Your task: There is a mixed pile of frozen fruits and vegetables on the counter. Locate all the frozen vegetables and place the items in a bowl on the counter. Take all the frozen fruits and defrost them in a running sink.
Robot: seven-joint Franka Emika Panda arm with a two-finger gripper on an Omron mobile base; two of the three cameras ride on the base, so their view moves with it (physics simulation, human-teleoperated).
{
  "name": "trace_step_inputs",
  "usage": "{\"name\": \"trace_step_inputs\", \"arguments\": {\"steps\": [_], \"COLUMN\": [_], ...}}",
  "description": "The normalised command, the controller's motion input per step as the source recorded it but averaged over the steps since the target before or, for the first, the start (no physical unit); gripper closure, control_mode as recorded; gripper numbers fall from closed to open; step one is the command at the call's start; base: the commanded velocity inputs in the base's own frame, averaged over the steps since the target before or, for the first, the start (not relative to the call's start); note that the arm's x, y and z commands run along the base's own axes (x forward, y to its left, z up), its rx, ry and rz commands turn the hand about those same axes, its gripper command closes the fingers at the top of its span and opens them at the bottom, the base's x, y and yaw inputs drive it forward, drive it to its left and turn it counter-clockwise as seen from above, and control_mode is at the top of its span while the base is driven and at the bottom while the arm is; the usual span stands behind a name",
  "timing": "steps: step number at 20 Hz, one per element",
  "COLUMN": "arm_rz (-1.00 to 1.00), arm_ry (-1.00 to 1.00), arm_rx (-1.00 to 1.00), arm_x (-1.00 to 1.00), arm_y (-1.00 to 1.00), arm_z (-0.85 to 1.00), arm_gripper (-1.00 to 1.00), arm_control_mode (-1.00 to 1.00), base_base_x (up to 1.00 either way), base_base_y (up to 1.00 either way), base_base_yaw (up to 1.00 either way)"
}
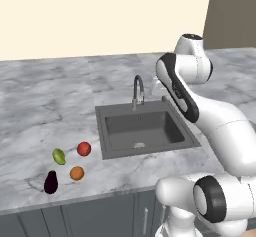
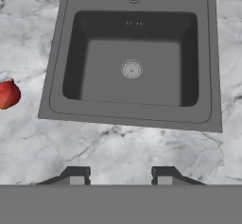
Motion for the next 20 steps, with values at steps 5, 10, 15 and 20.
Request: {"name": "trace_step_inputs", "arguments": {"steps": [5, 10, 15, 20], "arm_rz": [-0.04, -0.05, 0.04, 0.1], "arm_ry": [0.02, 0.1, 0.17, 0.11], "arm_rx": [0.0, -0.01, 0.0, 0.0], "arm_x": [-0.1, -0.17, -0.27, -0.51], "arm_y": [0.42, 1.0, 1.0, 1.0], "arm_z": [-0.09, -0.3, -0.4, -0.33], "arm_gripper": [-1.0, -1.0, -1.0, -1.0], "arm_control_mode": [-1.0, -1.0, -1.0, -1.0], "base_base_x": [0.0, 0.0, 0.0, 0.0], "base_base_y": [0.0, 0.0, 0.0, 0.0], "base_base_yaw": [0.0, 0.0, 0.0, 0.0]}}
